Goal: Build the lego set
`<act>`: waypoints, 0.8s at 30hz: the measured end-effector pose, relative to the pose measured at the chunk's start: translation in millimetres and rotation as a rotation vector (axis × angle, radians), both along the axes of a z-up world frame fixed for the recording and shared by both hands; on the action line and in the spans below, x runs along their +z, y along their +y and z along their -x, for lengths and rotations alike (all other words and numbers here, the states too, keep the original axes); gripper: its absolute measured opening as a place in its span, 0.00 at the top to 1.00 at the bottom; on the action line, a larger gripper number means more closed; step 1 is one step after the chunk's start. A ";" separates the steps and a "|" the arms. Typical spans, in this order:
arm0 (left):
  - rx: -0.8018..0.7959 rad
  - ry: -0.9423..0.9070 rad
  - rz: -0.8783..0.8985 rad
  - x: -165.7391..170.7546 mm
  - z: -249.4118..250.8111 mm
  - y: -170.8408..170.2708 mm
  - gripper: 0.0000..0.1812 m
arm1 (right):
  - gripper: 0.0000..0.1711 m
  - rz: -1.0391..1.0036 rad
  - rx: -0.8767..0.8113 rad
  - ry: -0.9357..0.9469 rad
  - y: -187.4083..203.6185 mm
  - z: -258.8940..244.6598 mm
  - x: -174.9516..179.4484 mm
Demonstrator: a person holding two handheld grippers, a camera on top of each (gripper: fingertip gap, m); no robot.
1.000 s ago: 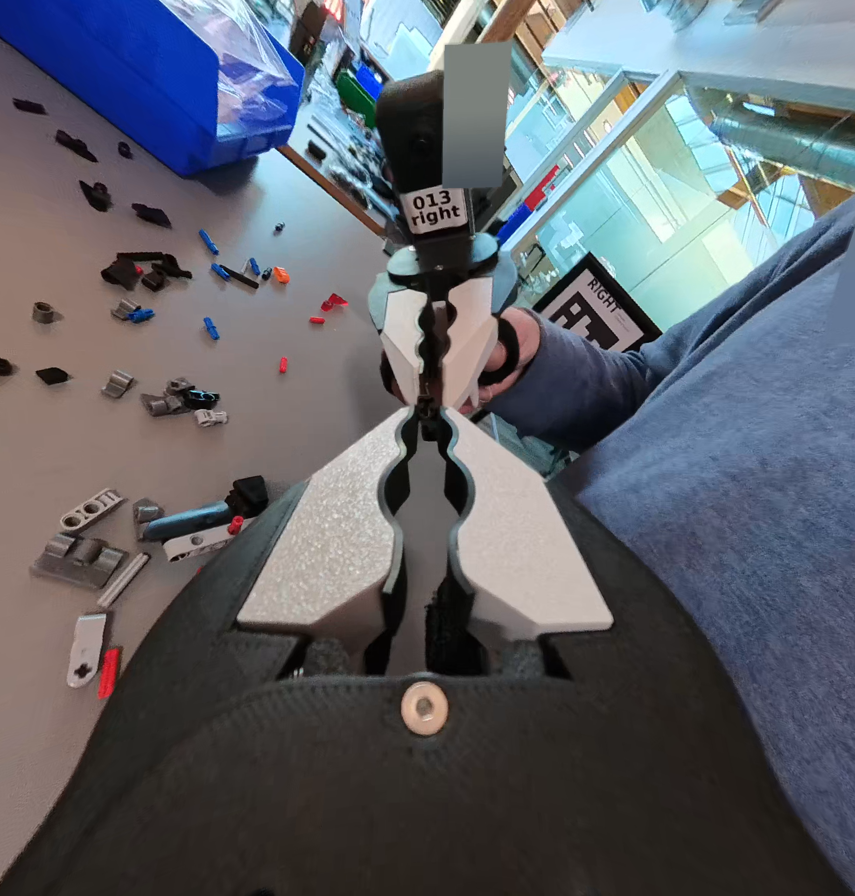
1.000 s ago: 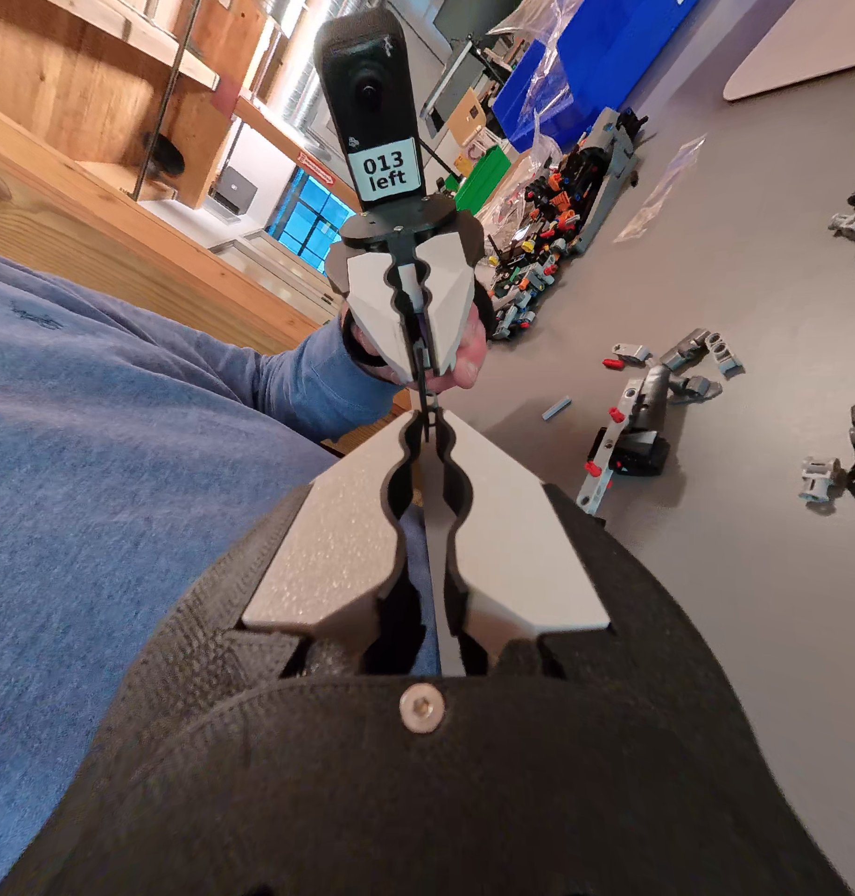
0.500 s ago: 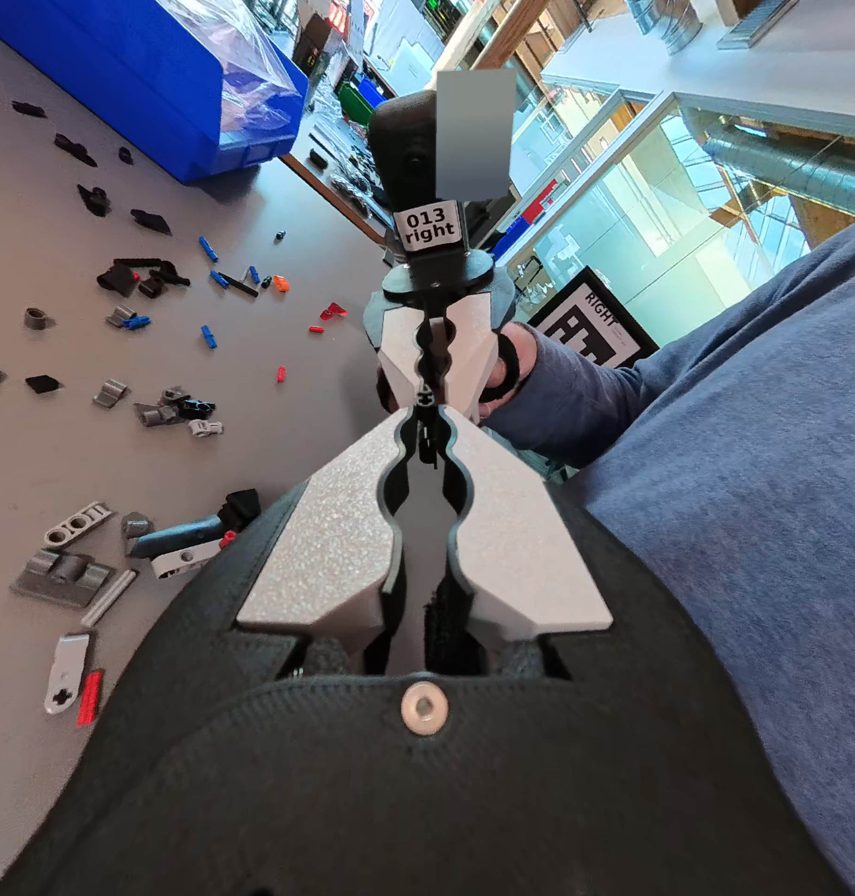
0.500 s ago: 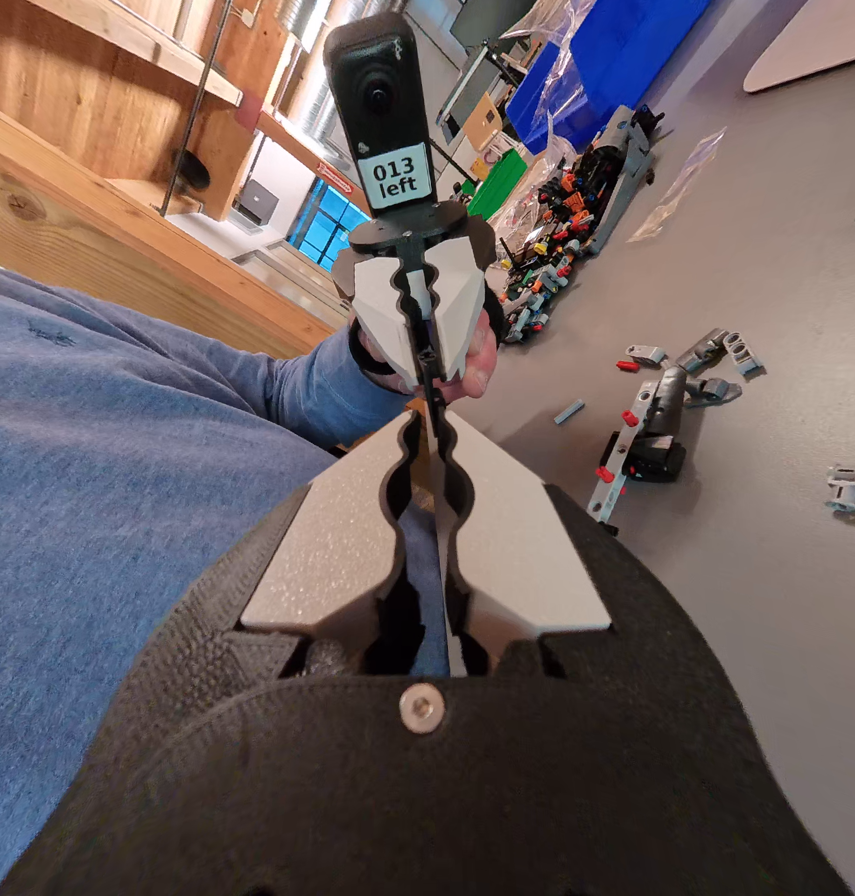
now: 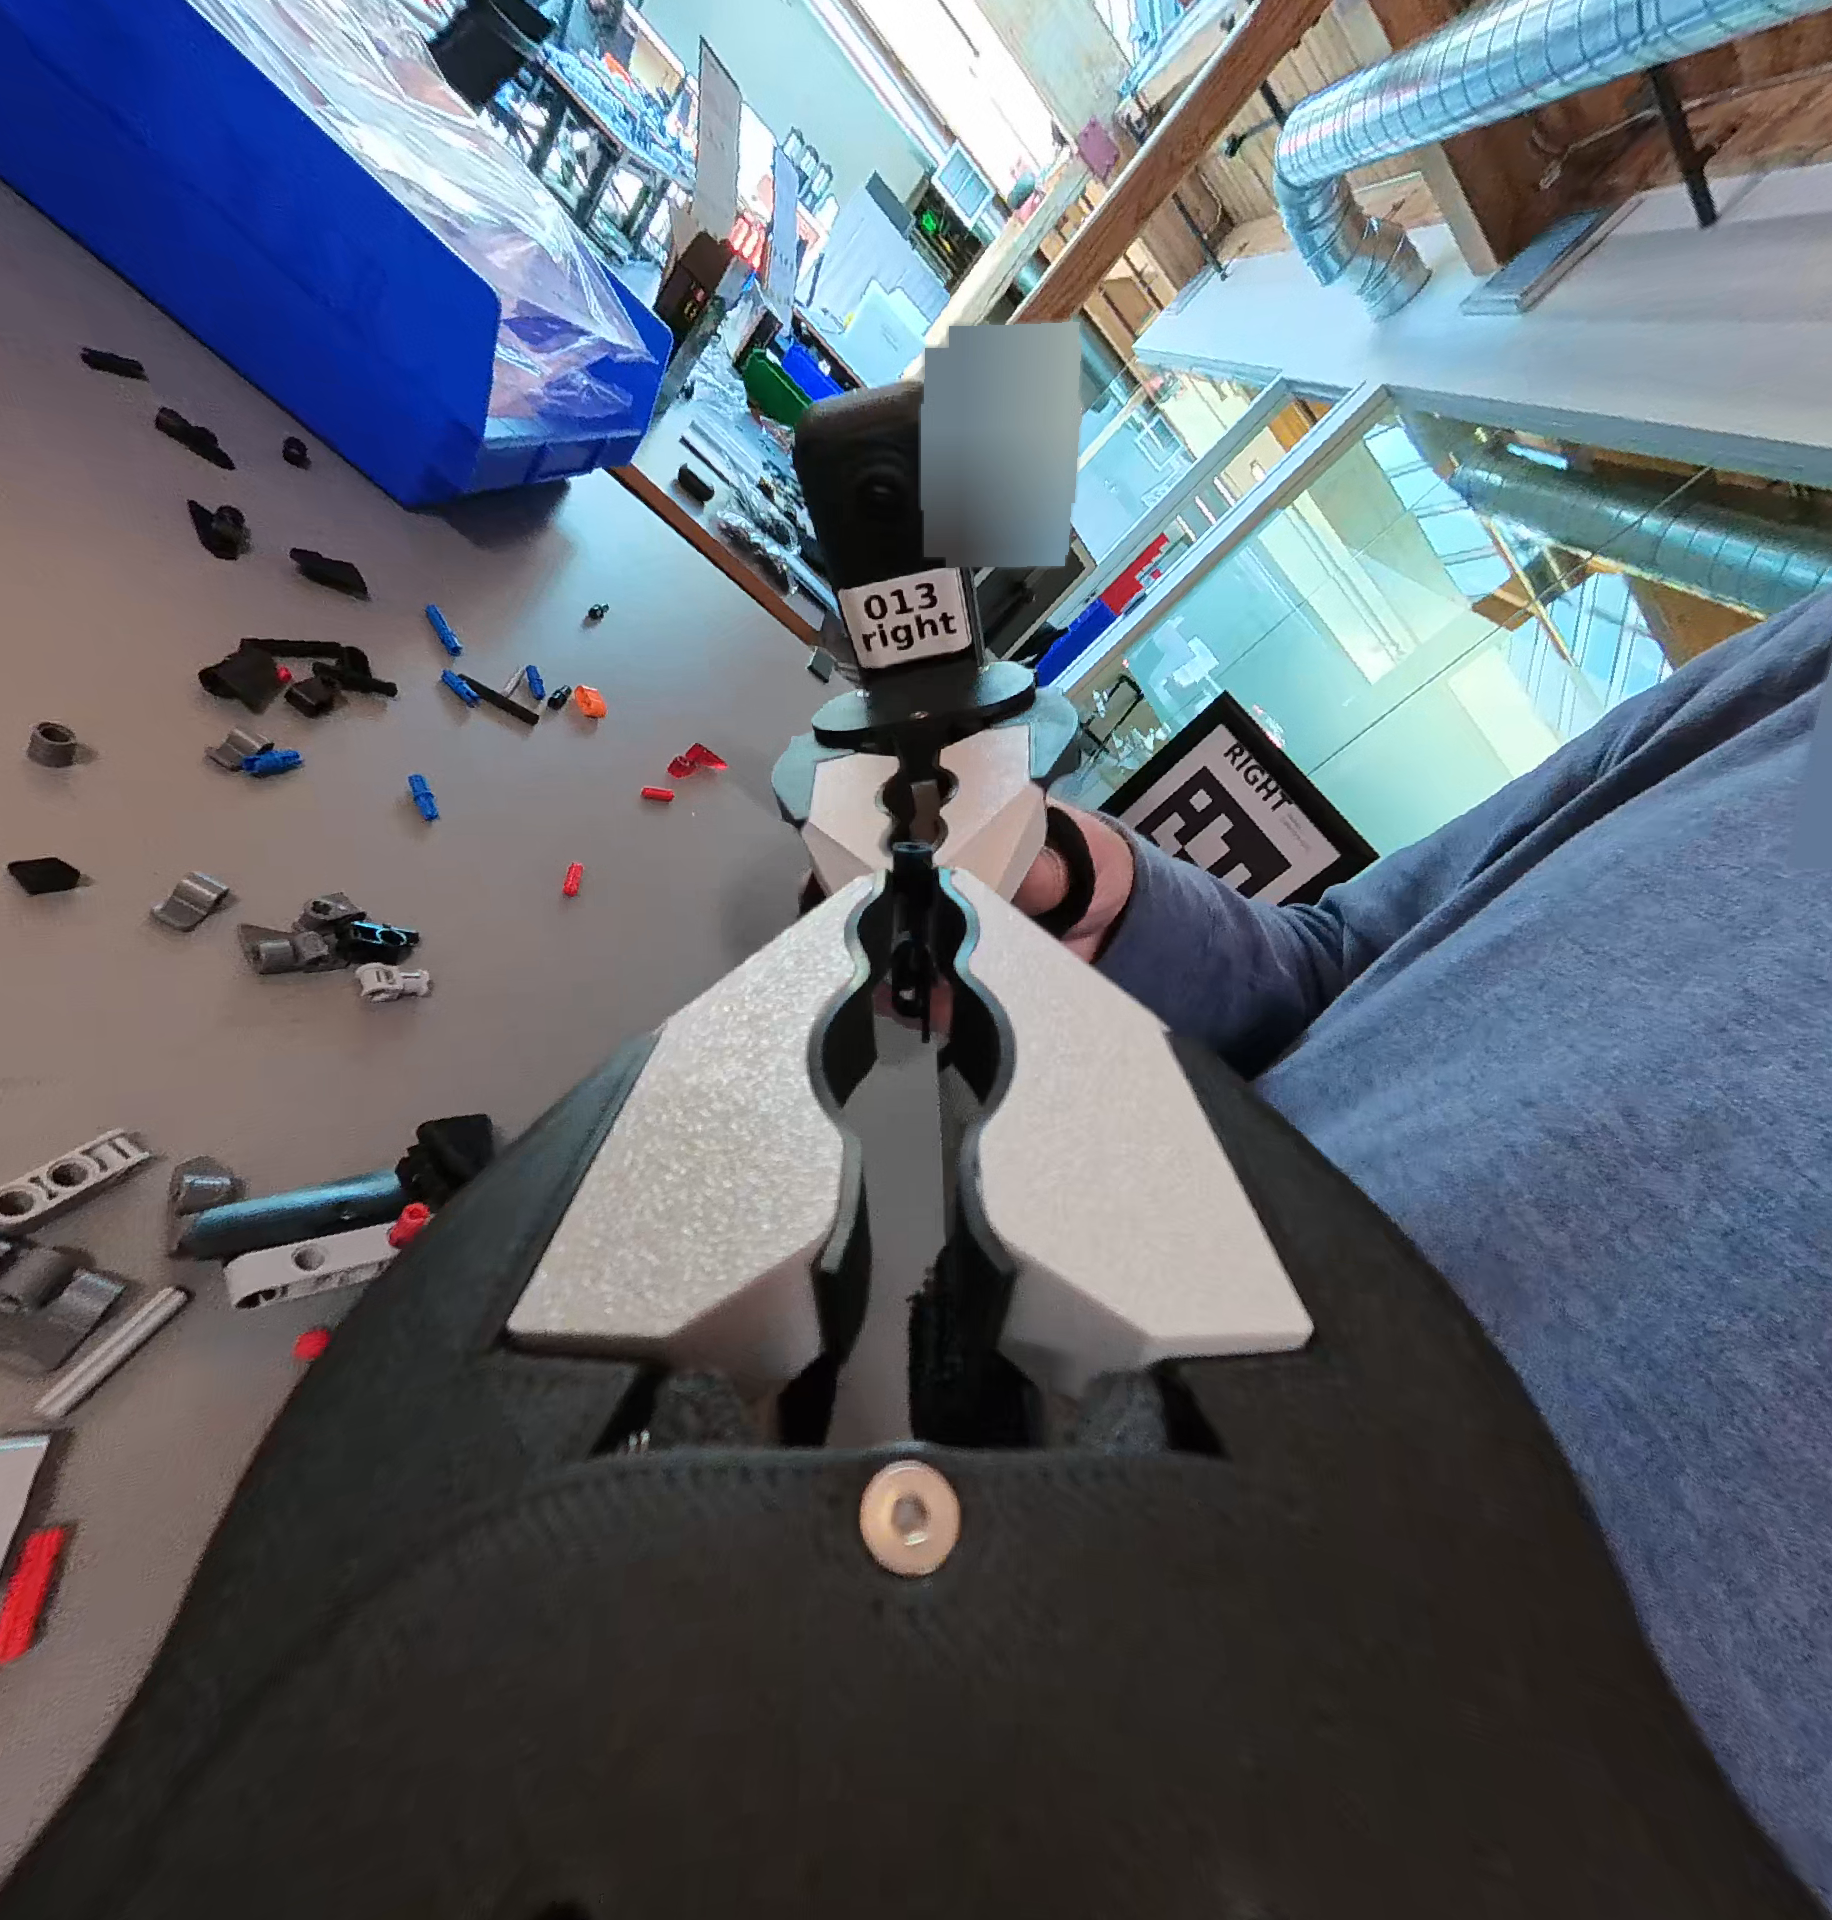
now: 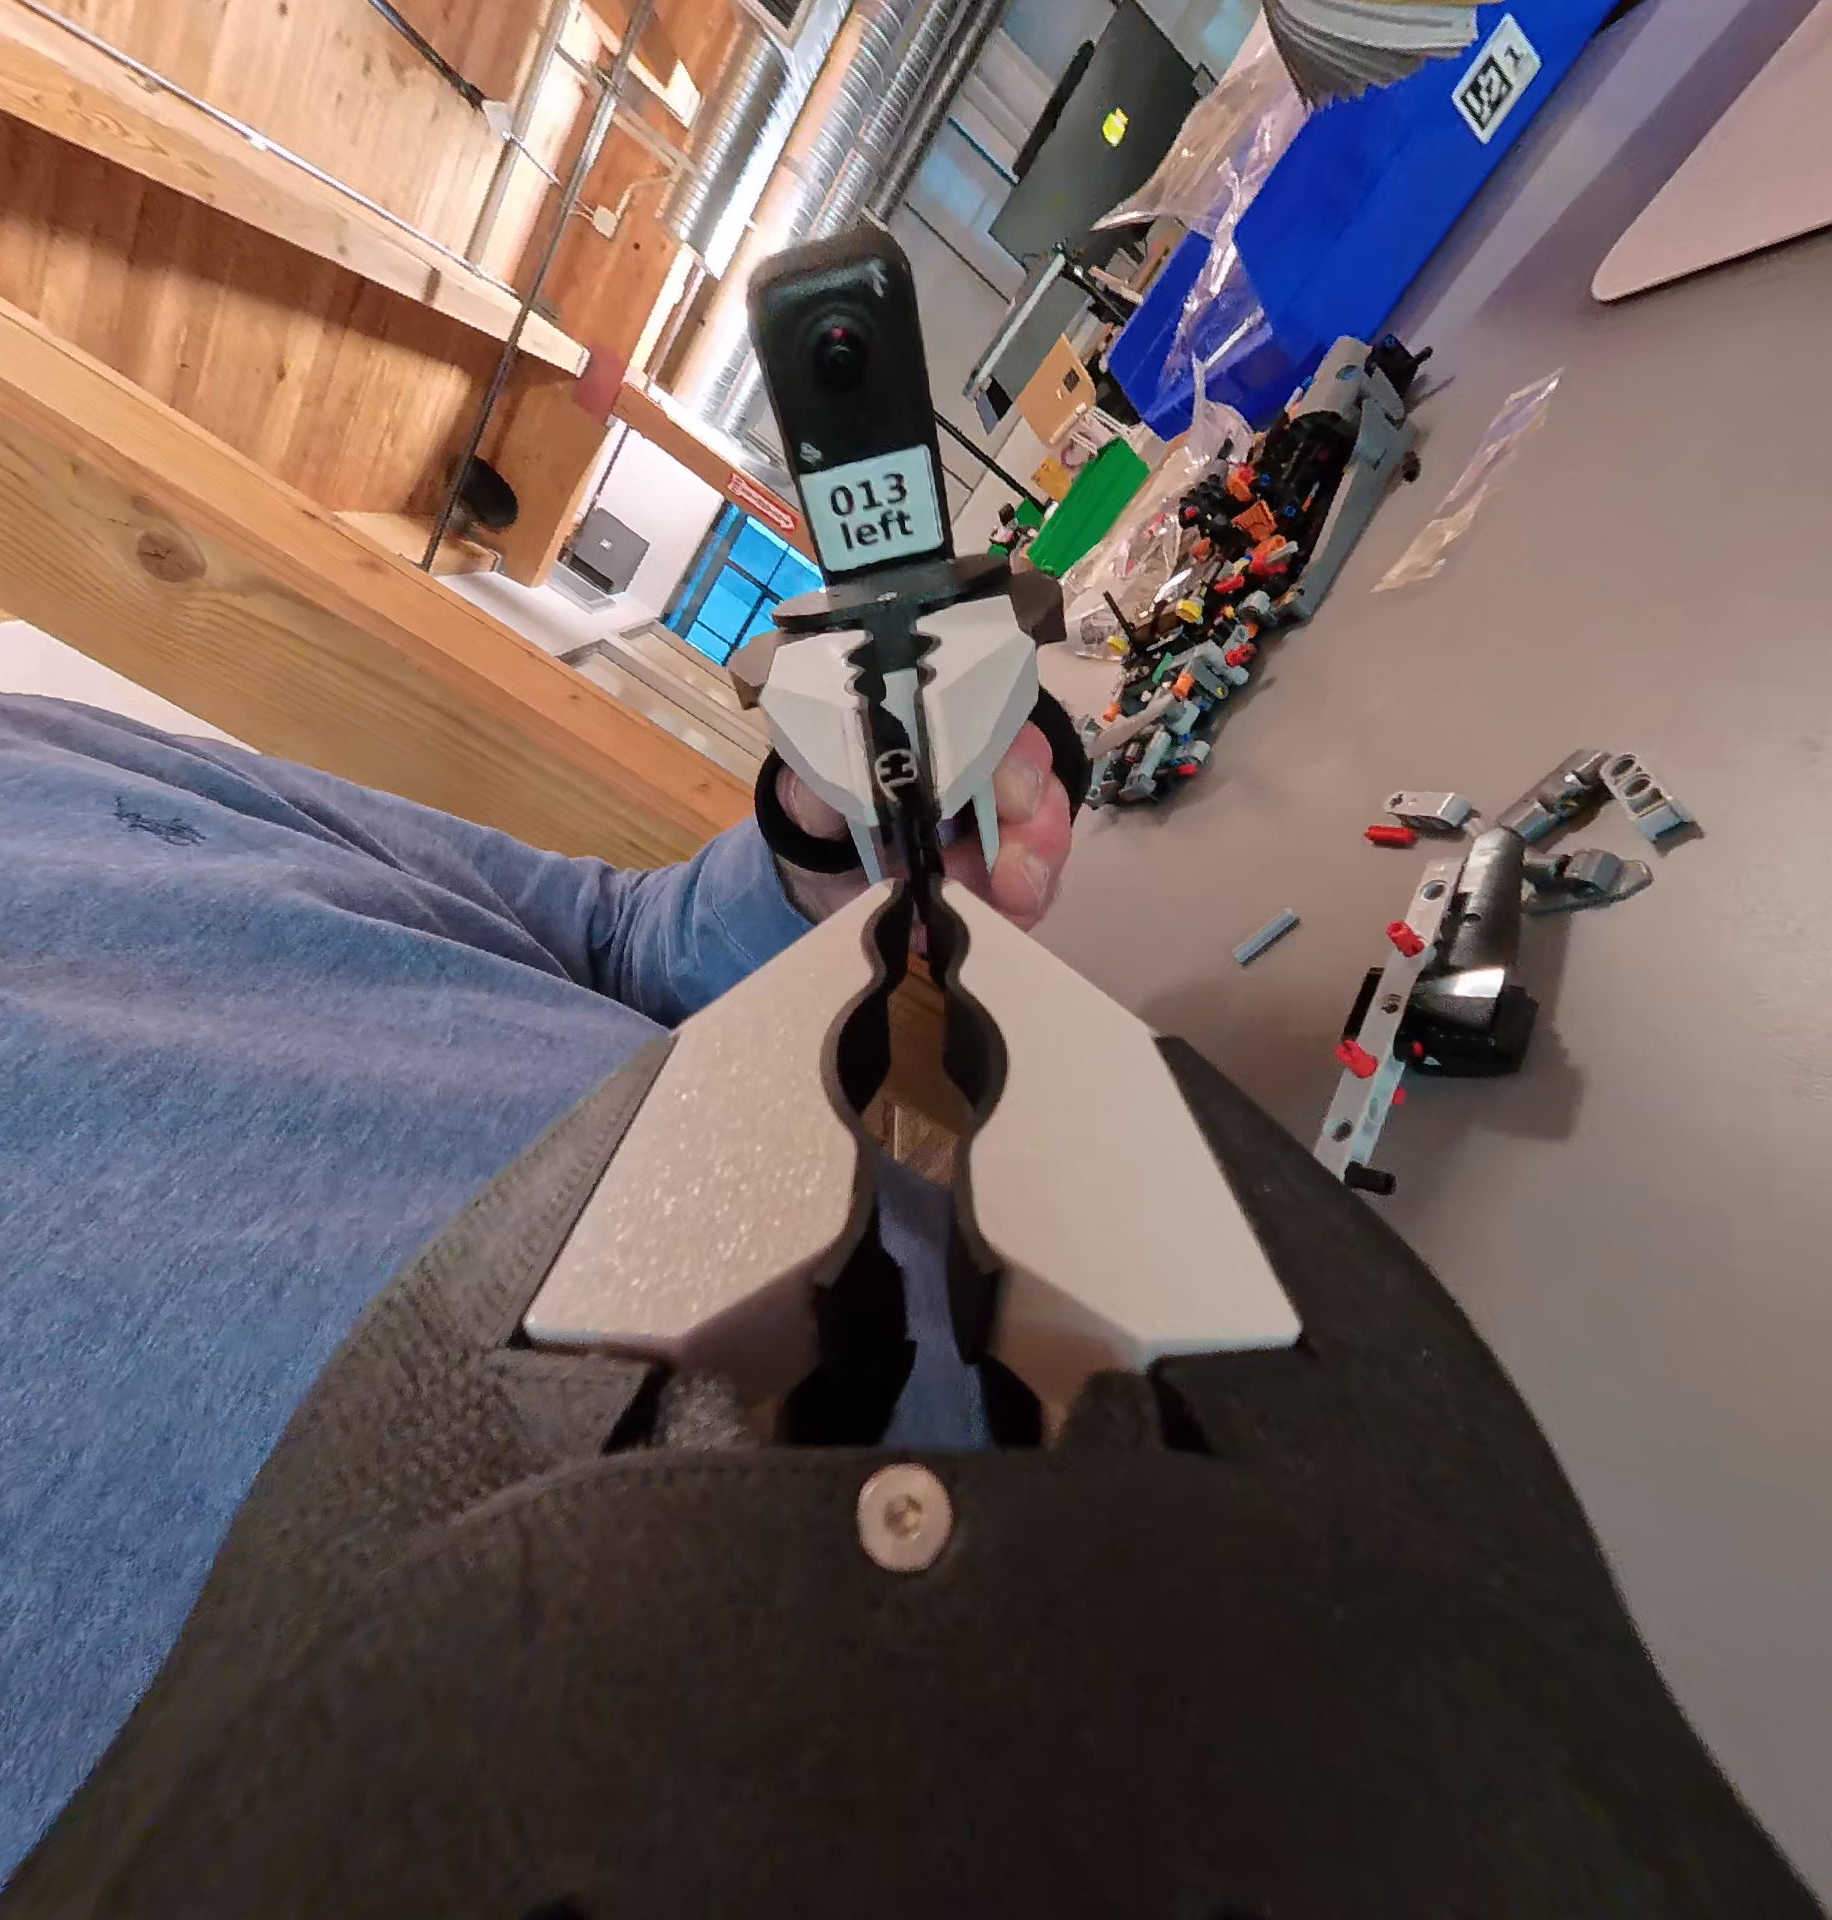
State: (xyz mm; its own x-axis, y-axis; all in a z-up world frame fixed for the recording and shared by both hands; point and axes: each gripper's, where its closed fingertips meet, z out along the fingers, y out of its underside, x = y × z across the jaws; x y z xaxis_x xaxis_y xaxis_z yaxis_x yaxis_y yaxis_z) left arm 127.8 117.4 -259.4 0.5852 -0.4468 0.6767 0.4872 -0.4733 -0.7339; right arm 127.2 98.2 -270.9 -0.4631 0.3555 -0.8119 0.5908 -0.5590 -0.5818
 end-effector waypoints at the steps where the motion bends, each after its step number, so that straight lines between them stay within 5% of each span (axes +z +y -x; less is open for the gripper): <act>1: 0.009 -0.013 -0.003 1.3 0.3 0.1 0.97 | 1.00 0.005 -0.007 0.009 0.4 -0.1 1.3; 17: 0.146 -0.038 -0.048 21.8 7.1 3.0 0.89 | 1.00 0.225 -0.013 0.112 11.9 -8.6 24.1; 24: 0.286 0.484 0.128 -39.9 19.2 -15.3 0.73 | 1.00 -0.001 0.035 -0.120 31.2 -15.4 -31.1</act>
State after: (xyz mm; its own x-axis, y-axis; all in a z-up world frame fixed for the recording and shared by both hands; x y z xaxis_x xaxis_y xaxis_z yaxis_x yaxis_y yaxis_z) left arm 108.6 102.2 -299.3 0.9272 -0.1575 0.3399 0.2316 -0.4720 -0.8506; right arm 142.6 129.4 -302.0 -0.3751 0.3418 -0.8617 0.6751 -0.5363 -0.5066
